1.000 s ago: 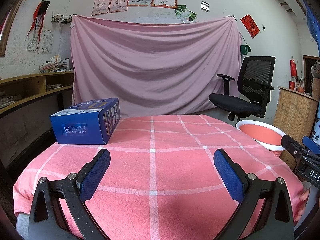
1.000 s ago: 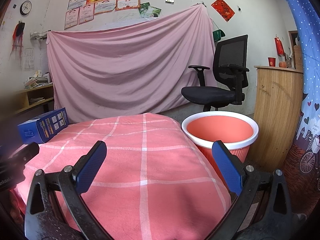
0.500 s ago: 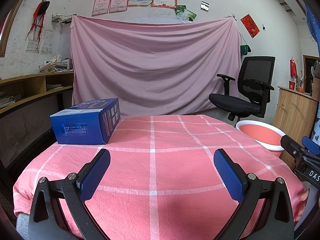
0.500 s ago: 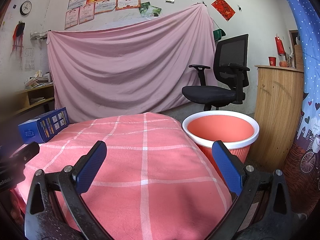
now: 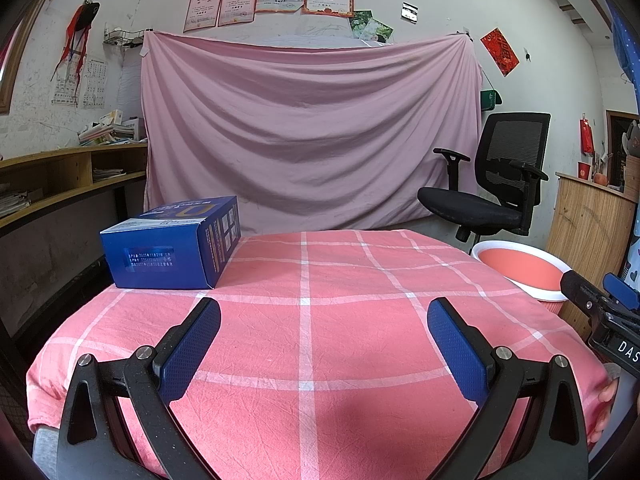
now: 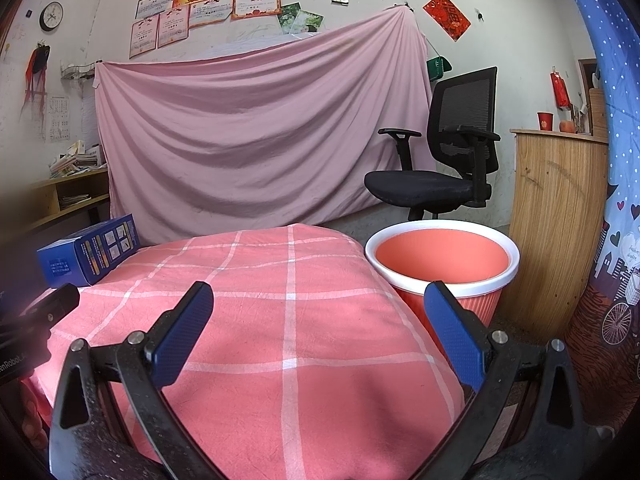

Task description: Collect trash

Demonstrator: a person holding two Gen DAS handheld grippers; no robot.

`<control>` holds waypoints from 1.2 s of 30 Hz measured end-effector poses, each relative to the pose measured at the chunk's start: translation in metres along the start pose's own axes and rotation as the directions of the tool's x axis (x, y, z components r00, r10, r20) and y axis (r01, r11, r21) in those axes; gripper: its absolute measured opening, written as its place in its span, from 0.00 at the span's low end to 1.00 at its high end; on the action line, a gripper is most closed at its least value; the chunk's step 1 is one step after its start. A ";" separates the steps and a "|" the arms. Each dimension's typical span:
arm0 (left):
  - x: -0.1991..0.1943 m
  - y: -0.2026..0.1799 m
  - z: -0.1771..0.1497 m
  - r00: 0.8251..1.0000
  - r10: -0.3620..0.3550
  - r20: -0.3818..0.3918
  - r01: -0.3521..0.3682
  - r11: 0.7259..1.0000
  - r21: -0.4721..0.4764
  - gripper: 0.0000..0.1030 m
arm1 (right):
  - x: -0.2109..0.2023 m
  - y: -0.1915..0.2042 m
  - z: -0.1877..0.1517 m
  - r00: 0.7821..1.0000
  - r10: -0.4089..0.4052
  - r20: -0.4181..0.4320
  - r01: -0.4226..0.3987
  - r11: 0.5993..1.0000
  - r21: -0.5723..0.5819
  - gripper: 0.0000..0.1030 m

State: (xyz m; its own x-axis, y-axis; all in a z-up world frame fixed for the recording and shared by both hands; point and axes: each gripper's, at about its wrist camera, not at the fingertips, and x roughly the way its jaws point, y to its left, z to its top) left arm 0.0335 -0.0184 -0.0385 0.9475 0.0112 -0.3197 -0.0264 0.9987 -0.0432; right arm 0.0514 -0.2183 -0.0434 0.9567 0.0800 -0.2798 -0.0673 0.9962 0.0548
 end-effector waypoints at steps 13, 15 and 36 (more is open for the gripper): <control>0.000 -0.001 0.000 1.000 0.000 0.000 0.000 1.000 -0.001 0.98 | -0.001 0.002 -0.001 1.000 0.001 -0.001 -0.001 1.000 0.001 1.00; 0.000 0.000 0.000 1.000 0.001 -0.001 -0.001 1.000 0.000 0.98 | 0.000 0.002 -0.001 1.000 0.001 -0.001 -0.001 1.000 0.001 1.00; -0.004 0.000 0.002 1.000 0.005 0.025 -0.005 1.000 0.020 0.98 | -0.001 0.003 -0.001 1.000 0.002 -0.003 -0.002 1.000 0.003 1.00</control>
State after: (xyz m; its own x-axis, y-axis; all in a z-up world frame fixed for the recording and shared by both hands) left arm 0.0300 -0.0180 -0.0349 0.9551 0.0170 -0.2957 -0.0247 0.9994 -0.0223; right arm 0.0502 -0.2156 -0.0439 0.9557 0.0817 -0.2826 -0.0681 0.9960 0.0576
